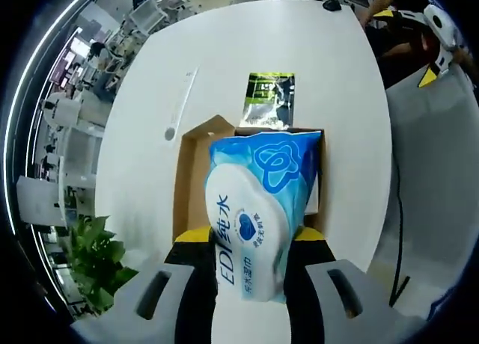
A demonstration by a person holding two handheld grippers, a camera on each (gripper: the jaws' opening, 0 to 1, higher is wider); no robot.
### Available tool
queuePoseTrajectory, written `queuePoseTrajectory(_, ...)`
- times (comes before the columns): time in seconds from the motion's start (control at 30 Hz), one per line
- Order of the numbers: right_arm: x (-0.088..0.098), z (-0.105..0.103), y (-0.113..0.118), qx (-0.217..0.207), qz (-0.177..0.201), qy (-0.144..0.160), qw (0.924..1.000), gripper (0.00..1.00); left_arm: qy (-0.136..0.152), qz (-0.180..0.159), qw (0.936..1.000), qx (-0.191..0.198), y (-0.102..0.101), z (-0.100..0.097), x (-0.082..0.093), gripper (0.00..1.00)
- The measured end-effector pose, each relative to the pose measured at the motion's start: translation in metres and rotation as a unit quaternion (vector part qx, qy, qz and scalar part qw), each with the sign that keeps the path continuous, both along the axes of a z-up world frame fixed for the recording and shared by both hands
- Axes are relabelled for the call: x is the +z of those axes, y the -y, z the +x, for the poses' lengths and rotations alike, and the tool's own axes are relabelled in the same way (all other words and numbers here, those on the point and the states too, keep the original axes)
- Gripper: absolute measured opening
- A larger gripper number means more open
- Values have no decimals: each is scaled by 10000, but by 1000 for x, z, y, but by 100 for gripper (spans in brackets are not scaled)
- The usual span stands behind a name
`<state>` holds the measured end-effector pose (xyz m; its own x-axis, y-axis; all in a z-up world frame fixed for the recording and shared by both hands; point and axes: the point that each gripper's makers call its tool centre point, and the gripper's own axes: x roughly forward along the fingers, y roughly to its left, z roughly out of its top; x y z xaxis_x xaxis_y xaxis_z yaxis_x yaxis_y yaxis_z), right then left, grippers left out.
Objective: Operate the shoe box by opening the lid, removing the specified soft item, and placing it in the target area until the item is outside and the box remains undamaged.
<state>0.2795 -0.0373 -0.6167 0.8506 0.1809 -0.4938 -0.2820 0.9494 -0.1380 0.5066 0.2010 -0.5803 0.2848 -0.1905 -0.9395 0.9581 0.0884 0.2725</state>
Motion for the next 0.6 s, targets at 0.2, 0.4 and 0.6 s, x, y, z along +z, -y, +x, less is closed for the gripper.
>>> queuePoseTrajectory(0.2, 0, 0, 0, -21, 25, 2, 10000, 97, -33, -13, 9999, -131, 20, -3, 4, 30)
queuePoseTrajectory(0.4, 1, 0, -4, 66, 42, 30, 10000, 99, -62, -67, 9997, -231, 39, -7, 7, 30)
queuePoseTrajectory(0.6, 1, 0, -4, 52, 96, 48, 9999, 99, -96, -90, 9994, -309, 54, -8, 8, 30)
